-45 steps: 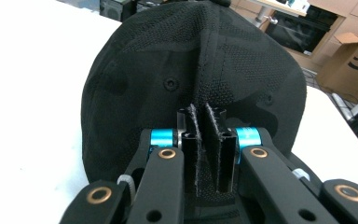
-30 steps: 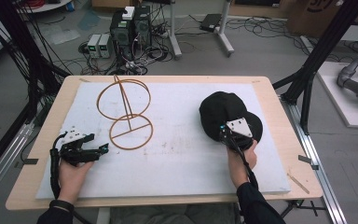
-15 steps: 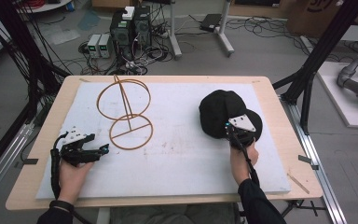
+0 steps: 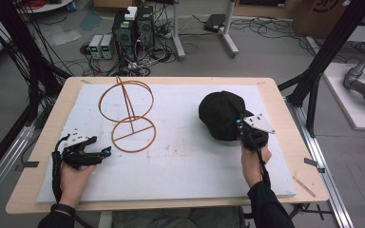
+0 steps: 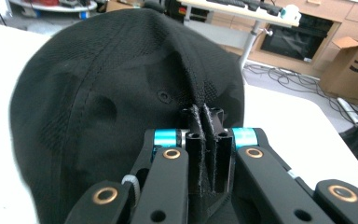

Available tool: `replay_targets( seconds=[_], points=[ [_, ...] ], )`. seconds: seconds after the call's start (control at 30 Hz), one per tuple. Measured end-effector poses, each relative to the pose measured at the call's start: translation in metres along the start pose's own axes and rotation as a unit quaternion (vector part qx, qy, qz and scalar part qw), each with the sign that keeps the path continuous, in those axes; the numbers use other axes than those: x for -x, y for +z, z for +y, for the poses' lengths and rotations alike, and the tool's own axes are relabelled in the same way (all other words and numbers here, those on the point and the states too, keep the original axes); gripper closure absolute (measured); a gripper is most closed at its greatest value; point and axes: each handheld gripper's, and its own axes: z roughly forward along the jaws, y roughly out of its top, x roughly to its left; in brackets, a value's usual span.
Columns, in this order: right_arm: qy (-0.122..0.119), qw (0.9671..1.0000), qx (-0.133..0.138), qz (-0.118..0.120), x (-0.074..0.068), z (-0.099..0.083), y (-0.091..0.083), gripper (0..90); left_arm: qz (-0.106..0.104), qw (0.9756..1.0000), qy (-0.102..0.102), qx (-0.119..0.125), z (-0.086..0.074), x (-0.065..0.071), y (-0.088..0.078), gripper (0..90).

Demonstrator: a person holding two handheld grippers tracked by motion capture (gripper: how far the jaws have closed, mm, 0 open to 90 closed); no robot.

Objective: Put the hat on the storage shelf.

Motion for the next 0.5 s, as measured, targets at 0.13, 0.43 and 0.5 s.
replay_targets(
  seconds=[0.13, 0.43, 0.5],
  points=[
    [0.008, 0.9998, 0.013, 0.012, 0.0, 0.005, -0.004, 89.0, 0.0, 1.0, 0.0, 0.0, 0.0, 0.0, 0.0, 23.6],
    [0.009, 0.9975, 0.051, 0.049, -0.005, 0.019, -0.016, 89.1, 0.001, 1.0, 0.005, 0.0, 0.0, 0.0, 0.0, 23.6],
    [0.011, 0.9967, 0.06, 0.053, -0.005, 0.025, -0.019, 89.1, 0.002, 1.0, 0.002, 0.001, 0.0, 0.001, 0.0, 23.6]
  ],
)
